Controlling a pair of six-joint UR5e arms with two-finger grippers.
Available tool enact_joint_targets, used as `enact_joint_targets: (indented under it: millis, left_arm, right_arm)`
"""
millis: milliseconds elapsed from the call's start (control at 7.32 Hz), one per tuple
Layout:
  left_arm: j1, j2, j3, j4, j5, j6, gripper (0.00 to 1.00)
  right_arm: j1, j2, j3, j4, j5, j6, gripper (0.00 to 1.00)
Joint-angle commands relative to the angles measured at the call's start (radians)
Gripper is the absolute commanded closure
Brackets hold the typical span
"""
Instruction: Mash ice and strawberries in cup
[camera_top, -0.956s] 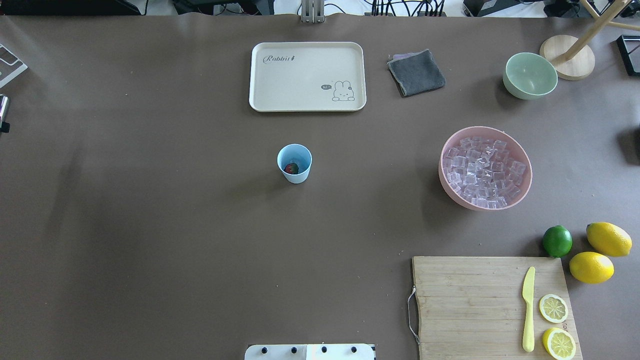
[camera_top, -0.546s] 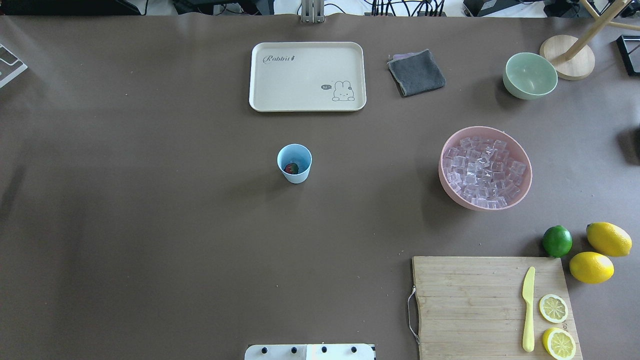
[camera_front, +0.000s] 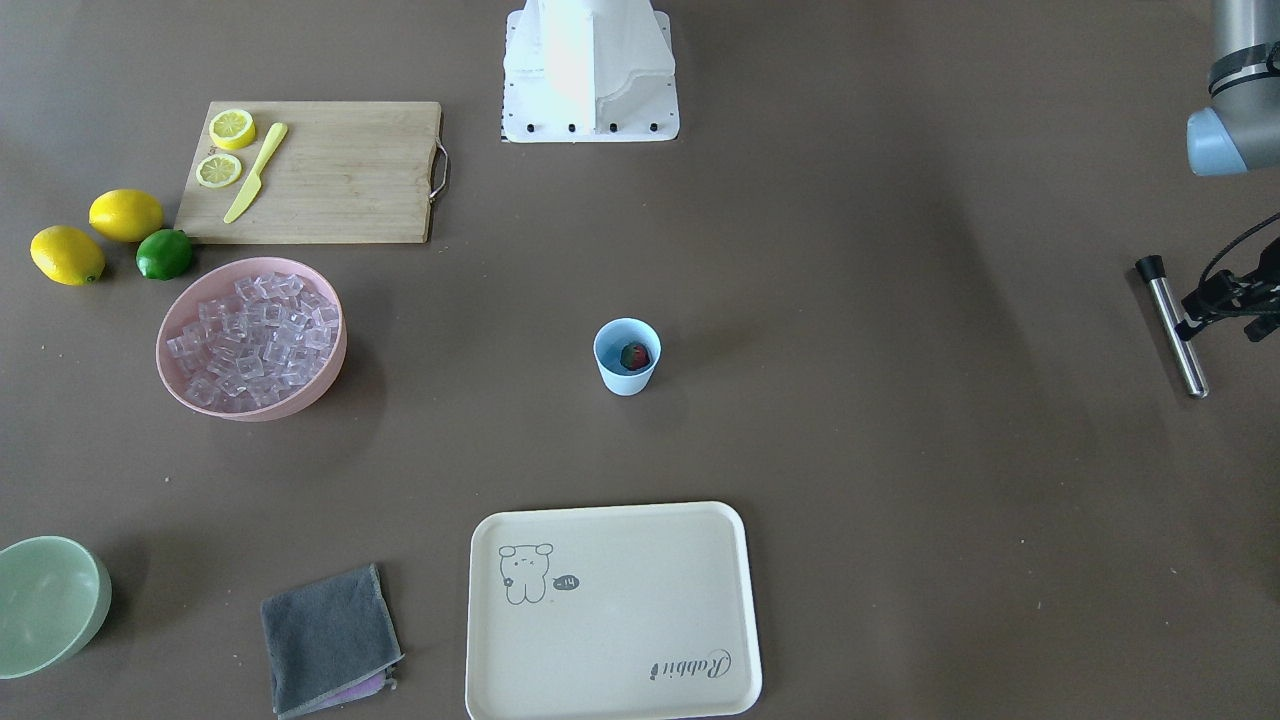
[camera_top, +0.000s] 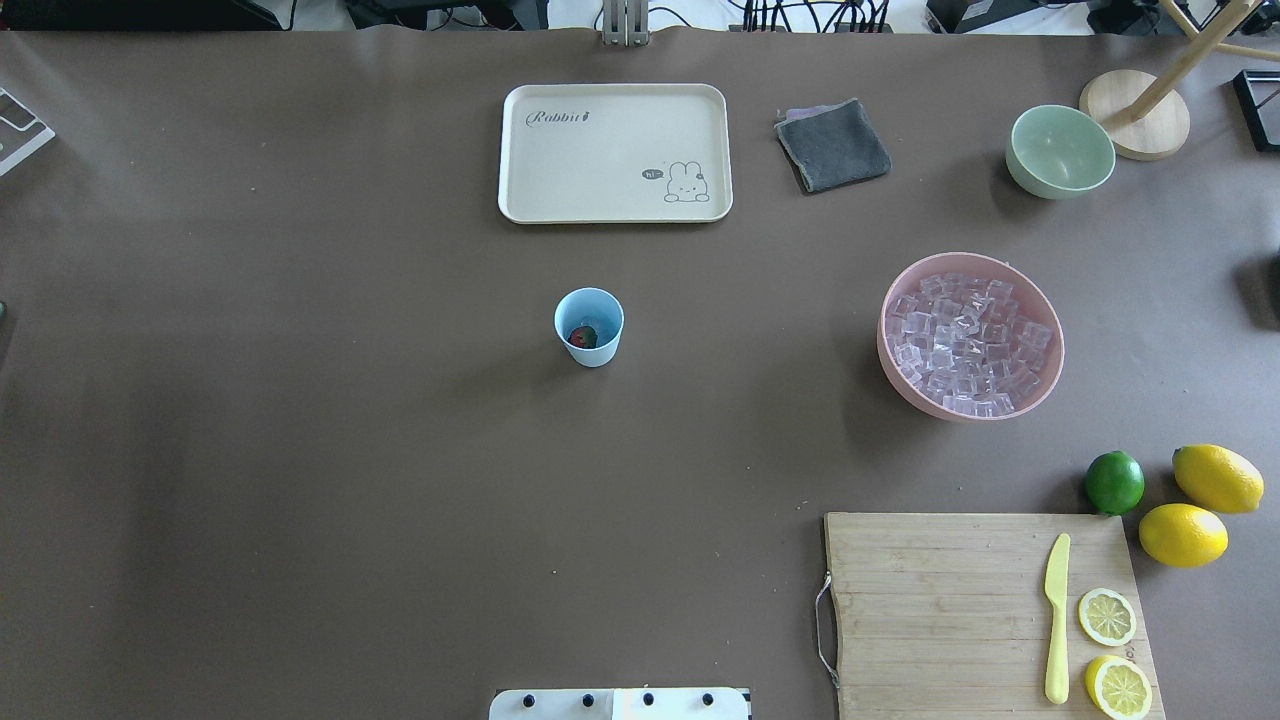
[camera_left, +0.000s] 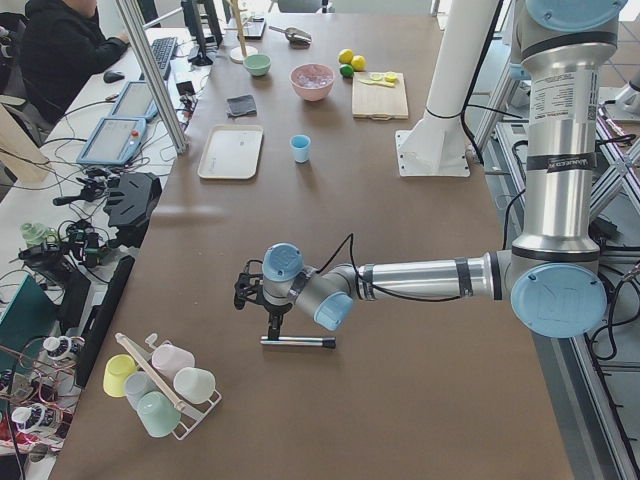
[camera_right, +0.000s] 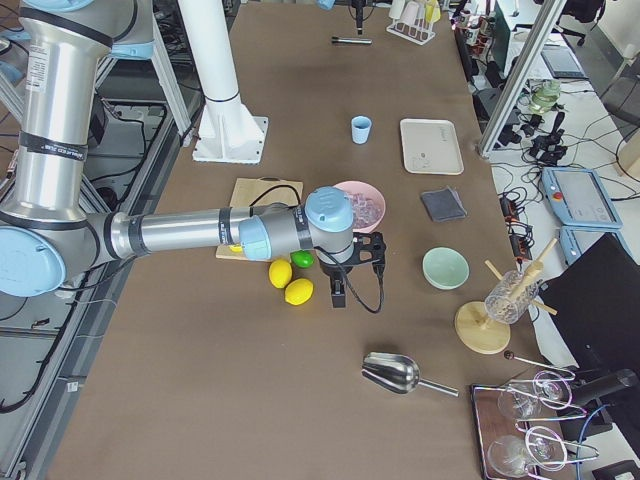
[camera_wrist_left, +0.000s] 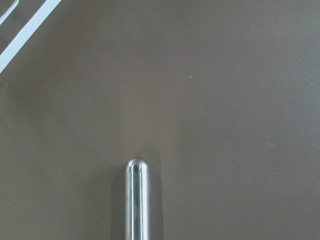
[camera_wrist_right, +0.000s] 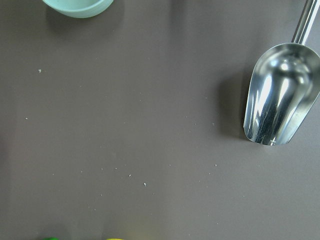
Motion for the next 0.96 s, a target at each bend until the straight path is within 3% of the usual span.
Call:
enact_joint_targets:
  millis: [0, 273, 410, 546, 820]
  left_arm:
    - [-0.217, -0.115, -0.02, 0.317, -0.125, 0.312, 0.01]
    - [-0.325, -0.158, -0.242, 0.743, -0.18, 0.48, 0.01]
    - [-0.336, -0.079, -0.339, 0.797, -0.078, 0.484, 0.01]
    - [-0.336, 0.016, -0.399, 0.726, -0.047, 0.484, 0.01]
    - [-0.33, 0.014, -0.259, 0.52, -0.047, 0.479, 0.01]
  right_arm:
    - [0.0, 0.0, 0.0, -0.001, 0.001, -0.001, 0.0]
    - [0.001, -0.002, 0.0, -0.001, 0.001, -0.001, 0.0]
    - [0.001, -0.006, 0.002, -0.001, 0.001, -0.001, 0.0]
    - [0.003, -0.011, 0.006, 0.0, 0.001, -0.001, 0.0]
    - [0.006, -0.007, -0.001, -0.001, 0.007, -0.001, 0.0]
